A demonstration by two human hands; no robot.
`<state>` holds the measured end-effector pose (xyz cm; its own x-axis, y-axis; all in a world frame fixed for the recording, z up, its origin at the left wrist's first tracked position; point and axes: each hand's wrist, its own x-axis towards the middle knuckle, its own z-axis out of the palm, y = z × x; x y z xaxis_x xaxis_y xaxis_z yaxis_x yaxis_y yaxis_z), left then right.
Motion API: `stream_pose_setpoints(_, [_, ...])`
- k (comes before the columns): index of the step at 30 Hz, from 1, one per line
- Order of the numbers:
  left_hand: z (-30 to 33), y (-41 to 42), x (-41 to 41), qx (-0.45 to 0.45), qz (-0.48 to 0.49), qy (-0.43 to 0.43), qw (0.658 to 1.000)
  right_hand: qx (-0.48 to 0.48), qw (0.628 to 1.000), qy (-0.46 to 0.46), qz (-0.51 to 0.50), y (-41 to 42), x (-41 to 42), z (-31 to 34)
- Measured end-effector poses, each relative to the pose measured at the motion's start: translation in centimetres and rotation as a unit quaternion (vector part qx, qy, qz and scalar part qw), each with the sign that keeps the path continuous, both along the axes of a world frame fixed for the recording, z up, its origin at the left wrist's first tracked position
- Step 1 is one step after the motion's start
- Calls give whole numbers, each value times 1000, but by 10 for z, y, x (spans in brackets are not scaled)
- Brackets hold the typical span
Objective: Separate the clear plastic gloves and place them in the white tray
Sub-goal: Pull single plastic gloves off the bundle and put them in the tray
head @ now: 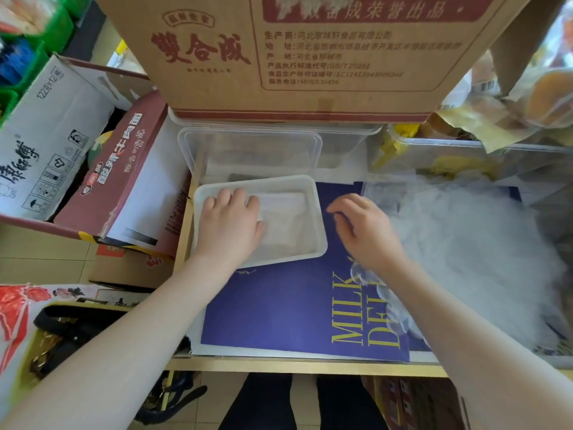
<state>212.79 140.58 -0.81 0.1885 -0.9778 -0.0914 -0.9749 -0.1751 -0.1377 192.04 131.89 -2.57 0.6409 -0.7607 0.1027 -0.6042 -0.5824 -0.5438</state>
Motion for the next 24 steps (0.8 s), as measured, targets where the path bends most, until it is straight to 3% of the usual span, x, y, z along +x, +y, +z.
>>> stream_pose_setpoints(2, [1, 0, -18, -115, -63, 69, 989, -8, 996, 63, -63, -9, -39, -12])
stream_pose_setpoints(4, [6, -3, -41, -154, -131, 166, 965, 12, 979, 163, -123, -15, -78, -25])
stream_pose_setpoints(7, [11, -11, -80, -158, -191, 285, 926, 46, 950, 219, -216, -17, -124, -33])
stream_pose_setpoints(11, [1, -26, -129, -126, -178, 357, 908, 86, 918, 269, -280, -22, -161, -38])
stream_pose_setpoints(15, [-11, -42, -171, -100, -172, 382, 902, 90, 942, 213, -243, -26, -185, -44])
stream_pose_setpoints(18, [-20, -55, -196, -78, -139, 390, 907, 134, 953, 81, -258, -30, -195, -46])
stream_pose_setpoints(20, [-18, -64, -210, -54, -81, 437, 894, 104, 963, 18, -250, -33, -200, -41])
stream_pose_setpoints(22, [-8, -74, -227, -19, 19, 553, 833, 15, 977, -21, -211, -34, -204, -30])
stream_pose_setpoints(24, [5, -84, -243, 6, 115, 668, 736, -55, 985, -47, -156, -28, -207, -16])
